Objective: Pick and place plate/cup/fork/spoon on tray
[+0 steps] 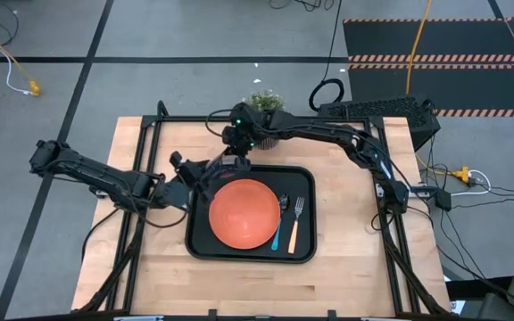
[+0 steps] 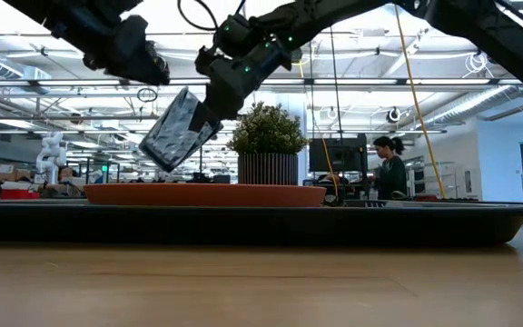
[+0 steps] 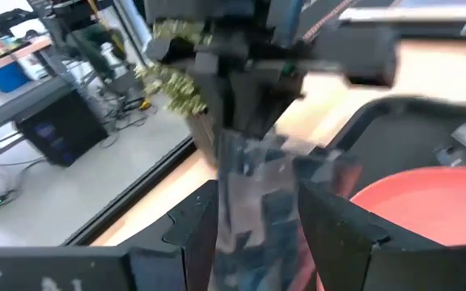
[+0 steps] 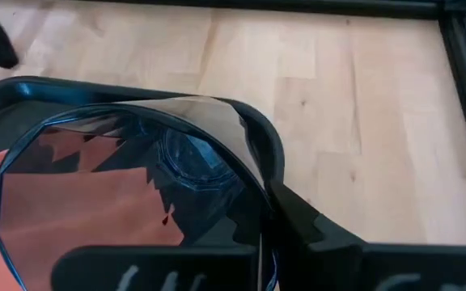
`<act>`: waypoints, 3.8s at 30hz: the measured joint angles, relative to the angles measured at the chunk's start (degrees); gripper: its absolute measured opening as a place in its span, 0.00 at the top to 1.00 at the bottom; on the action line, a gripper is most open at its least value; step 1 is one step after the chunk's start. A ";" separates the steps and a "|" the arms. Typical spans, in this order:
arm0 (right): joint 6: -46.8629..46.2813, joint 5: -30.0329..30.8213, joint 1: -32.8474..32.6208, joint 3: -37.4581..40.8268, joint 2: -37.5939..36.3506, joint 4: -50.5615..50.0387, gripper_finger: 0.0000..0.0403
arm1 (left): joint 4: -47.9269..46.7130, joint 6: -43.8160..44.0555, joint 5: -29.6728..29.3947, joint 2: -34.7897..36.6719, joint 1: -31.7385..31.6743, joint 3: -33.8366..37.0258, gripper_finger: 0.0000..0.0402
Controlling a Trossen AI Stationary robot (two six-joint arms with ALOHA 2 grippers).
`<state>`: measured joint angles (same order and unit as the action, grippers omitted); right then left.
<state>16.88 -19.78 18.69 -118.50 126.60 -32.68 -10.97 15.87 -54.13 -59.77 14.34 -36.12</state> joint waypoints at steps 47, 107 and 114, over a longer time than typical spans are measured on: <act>-3.75 4.61 1.19 11.13 -3.81 -7.36 1.00 | -5.43 1.13 -0.35 -0.19 -0.78 -0.04 0.57; -18.63 17.12 1.35 35.74 -49.88 -23.77 0.54 | 34.72 -27.82 17.95 -12.16 -2.89 -1.09 0.57; -25.08 19.78 1.37 60.16 -65.41 3.33 0.55 | 16.15 -30.15 31.74 -17.84 -9.64 -14.69 0.57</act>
<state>-8.21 0.00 20.05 -58.34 61.19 -29.35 5.17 -14.29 -22.38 -77.62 4.70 -50.81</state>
